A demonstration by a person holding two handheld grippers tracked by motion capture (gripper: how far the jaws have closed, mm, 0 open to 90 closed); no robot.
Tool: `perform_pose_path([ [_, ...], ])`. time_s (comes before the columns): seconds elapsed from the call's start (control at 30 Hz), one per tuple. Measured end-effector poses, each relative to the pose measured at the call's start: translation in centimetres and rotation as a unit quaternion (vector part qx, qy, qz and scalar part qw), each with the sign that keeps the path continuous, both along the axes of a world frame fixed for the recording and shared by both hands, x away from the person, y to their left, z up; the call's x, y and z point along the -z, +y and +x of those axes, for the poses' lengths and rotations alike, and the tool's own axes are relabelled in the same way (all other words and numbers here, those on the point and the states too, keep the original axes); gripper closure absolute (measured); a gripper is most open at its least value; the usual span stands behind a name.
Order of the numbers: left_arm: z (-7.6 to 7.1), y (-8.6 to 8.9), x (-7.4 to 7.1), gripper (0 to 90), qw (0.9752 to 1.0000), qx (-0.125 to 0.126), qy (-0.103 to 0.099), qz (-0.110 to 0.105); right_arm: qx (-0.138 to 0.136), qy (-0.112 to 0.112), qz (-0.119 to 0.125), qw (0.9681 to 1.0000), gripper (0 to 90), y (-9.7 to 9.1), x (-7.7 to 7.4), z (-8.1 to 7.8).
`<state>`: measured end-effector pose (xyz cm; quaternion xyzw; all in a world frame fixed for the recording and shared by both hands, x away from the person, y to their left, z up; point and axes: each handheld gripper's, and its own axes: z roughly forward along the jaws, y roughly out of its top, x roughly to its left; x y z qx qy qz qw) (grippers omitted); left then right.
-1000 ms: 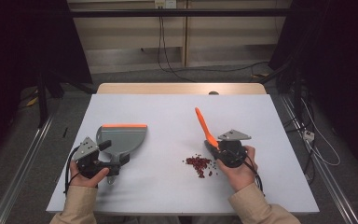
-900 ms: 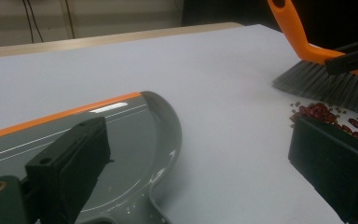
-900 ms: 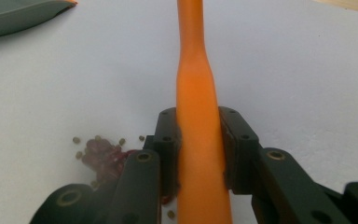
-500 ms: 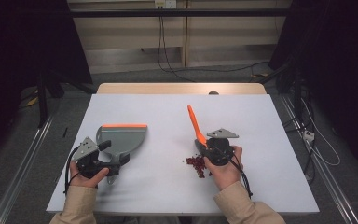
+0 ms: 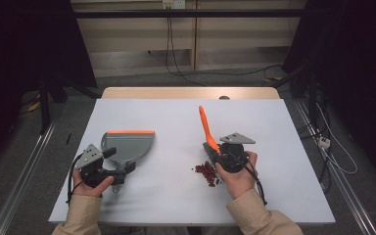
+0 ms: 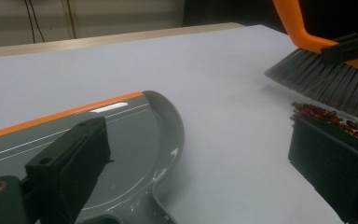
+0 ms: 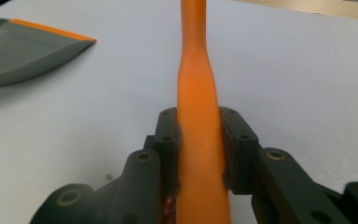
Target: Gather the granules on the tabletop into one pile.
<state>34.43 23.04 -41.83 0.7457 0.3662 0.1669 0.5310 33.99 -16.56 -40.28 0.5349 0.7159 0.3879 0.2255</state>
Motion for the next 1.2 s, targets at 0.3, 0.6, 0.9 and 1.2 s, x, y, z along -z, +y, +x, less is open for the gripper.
perform_pose_path([
  [0.3, 0.1, -0.1, 0.1, 5.2, 1.0000, 0.002, 0.001, 0.002, -0.013, -0.004, -0.005, 0.9999, 71.0, -2.1, -0.6, 0.8],
  [0.6, 0.1, -0.1, 0.2, 5.2, 1.0000, 0.001, 0.004, 0.000, -0.032, 0.011, -0.021, 0.9992, 70.9, -0.5, 1.2, 1.2],
  [0.9, 0.1, 0.0, 0.2, 5.2, 1.0000, 0.001, 0.003, 0.000, -0.066, 0.006, -0.026, 0.9974, 71.0, 1.4, 1.1, 1.2],
  [1.2, 0.1, 0.1, 0.2, 5.2, 1.0000, 0.001, 0.003, 0.001, -0.121, -0.027, -0.023, 0.9921, 71.0, -0.4, -0.6, 1.5],
])
